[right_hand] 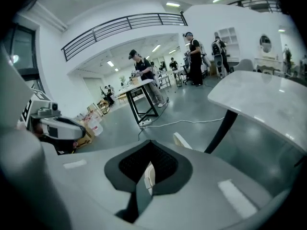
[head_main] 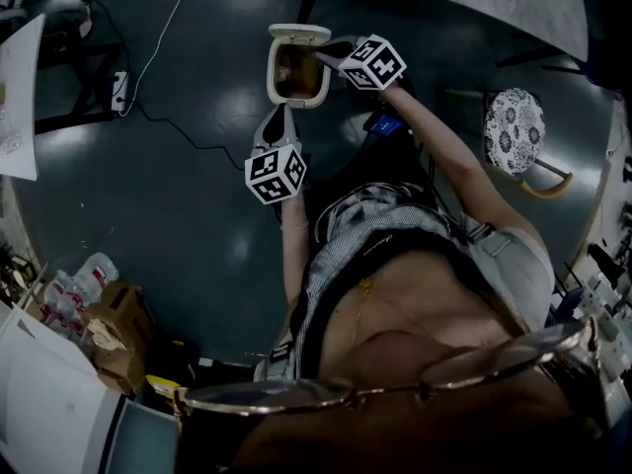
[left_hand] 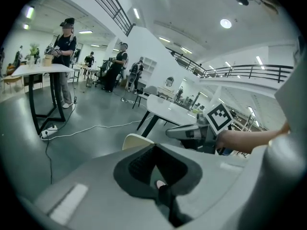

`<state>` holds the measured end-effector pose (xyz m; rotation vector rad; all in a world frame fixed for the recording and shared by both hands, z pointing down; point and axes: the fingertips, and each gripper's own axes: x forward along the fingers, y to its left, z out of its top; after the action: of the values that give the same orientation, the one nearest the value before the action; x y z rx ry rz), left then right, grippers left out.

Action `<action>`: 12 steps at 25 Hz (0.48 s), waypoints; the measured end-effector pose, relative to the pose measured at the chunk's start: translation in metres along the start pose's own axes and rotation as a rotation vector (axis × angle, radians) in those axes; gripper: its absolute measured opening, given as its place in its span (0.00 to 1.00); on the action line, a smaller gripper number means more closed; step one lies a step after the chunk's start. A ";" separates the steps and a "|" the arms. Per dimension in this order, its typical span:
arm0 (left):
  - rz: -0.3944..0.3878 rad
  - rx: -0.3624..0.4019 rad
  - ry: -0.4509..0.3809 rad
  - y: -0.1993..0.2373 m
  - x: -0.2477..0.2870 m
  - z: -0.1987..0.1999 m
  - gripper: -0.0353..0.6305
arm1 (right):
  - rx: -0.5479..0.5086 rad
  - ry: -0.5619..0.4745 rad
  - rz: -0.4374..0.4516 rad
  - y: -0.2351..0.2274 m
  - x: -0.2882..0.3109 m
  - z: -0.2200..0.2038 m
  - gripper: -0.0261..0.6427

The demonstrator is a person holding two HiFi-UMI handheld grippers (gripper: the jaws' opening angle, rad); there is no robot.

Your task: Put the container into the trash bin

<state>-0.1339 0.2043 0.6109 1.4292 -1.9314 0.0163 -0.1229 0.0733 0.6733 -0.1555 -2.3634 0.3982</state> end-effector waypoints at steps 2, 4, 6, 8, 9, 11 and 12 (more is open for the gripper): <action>-0.016 0.016 -0.014 -0.006 0.000 0.009 0.05 | -0.001 -0.053 -0.004 0.007 -0.016 0.014 0.08; -0.028 0.033 -0.032 -0.012 -0.001 0.018 0.05 | -0.006 -0.108 -0.002 0.016 -0.032 0.027 0.08; -0.042 0.049 -0.056 -0.019 -0.002 0.028 0.05 | -0.022 -0.165 -0.001 0.026 -0.048 0.040 0.08; -0.059 0.071 -0.082 -0.027 -0.002 0.038 0.05 | -0.043 -0.218 -0.010 0.035 -0.063 0.053 0.08; -0.068 0.084 -0.094 -0.031 -0.002 0.044 0.05 | -0.052 -0.244 -0.019 0.038 -0.071 0.059 0.08; -0.086 0.110 -0.118 -0.042 -0.003 0.055 0.05 | -0.068 -0.293 -0.039 0.043 -0.088 0.071 0.08; -0.095 0.121 -0.130 -0.047 -0.004 0.061 0.05 | -0.077 -0.315 -0.050 0.045 -0.095 0.077 0.08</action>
<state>-0.1268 0.1646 0.5457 1.6366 -1.9938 -0.0037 -0.1056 0.0761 0.5445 -0.0724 -2.6884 0.3269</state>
